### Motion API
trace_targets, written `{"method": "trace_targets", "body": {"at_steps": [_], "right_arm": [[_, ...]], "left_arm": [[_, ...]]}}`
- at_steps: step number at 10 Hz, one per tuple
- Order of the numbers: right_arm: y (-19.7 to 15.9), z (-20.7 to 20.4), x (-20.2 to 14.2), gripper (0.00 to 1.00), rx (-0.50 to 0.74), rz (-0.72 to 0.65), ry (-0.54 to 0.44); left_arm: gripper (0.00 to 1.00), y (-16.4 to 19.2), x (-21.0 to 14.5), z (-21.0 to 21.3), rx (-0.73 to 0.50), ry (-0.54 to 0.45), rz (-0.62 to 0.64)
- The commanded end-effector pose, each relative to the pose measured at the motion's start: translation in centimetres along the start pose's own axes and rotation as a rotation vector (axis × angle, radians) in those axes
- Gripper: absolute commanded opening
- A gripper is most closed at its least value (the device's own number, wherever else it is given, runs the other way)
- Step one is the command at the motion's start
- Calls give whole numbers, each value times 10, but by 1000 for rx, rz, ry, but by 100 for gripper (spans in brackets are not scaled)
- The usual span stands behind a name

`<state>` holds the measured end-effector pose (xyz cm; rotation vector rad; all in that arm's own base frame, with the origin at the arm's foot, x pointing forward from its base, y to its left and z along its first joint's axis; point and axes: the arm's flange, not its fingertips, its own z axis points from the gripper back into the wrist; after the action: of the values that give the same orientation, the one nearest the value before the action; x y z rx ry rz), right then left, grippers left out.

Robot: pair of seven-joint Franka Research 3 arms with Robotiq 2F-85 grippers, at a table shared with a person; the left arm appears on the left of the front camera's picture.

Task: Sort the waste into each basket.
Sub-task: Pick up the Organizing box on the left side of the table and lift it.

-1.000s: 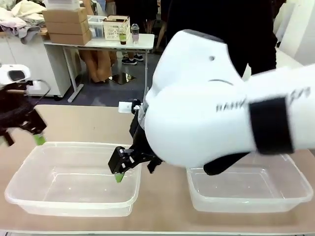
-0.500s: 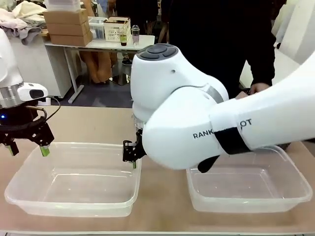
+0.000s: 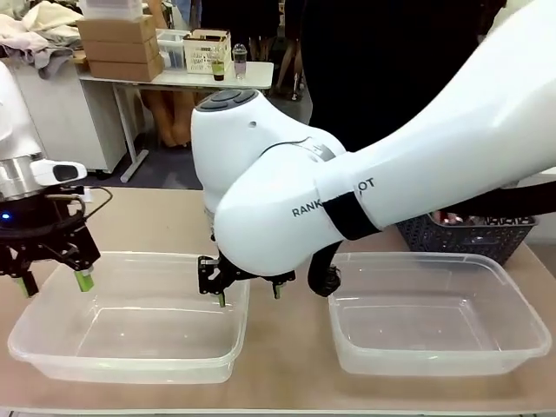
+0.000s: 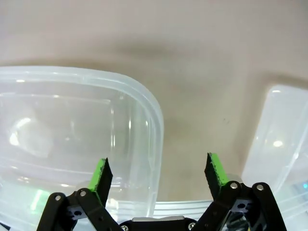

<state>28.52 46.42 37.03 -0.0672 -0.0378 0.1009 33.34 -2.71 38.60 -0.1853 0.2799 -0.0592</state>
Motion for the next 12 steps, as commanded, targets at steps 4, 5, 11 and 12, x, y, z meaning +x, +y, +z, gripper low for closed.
{"method": "trace_targets", "body": {"at_steps": [4,5,11,12], "right_arm": [[6,14,0,44,-11,-59,78],[7,15,-1,43,-10,-60,92],[2,8,-1,0,-1,-99,147],[2,3,-1,0,2,-110,153]], "left_arm": [[40,27,-80,-98,86,55,-43],[5,27,-80,-100,115,38,-44],[0,28,-82,-99,146,-5,-54],[0,27,-83,-98,139,-9,-57]]}}
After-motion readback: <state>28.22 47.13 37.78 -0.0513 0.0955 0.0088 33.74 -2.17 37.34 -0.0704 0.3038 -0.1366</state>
